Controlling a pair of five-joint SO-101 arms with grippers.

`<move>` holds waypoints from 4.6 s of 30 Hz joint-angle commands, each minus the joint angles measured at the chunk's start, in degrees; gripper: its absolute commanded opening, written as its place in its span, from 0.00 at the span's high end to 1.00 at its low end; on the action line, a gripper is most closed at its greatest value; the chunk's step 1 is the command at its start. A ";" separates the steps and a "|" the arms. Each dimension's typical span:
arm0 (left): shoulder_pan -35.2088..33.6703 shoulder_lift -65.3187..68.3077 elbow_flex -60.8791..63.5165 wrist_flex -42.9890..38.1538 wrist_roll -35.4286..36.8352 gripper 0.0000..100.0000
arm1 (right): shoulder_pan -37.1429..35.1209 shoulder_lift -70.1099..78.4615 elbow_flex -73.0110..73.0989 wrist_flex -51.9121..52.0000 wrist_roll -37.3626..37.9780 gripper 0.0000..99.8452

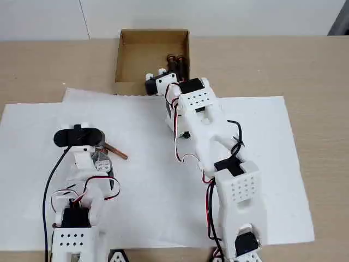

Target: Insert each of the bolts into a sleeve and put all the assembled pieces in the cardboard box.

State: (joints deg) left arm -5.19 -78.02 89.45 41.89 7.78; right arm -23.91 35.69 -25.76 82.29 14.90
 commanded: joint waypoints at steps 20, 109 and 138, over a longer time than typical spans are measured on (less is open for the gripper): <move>0.18 -0.70 -0.84 0.35 -0.26 0.99 | 4.35 -39.52 0.00 15.34 -15.30 1.00; -4.13 65.05 -73.98 53.27 -94.95 0.99 | 33.10 -109.05 81.58 -6.11 -18.11 1.00; -4.22 79.30 -78.11 41.41 -102.42 0.90 | 33.10 -108.62 81.58 -6.20 -17.93 1.00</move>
State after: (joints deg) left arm -9.05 0.40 14.81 84.35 -77.85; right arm 8.62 -72.70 56.09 77.27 -2.86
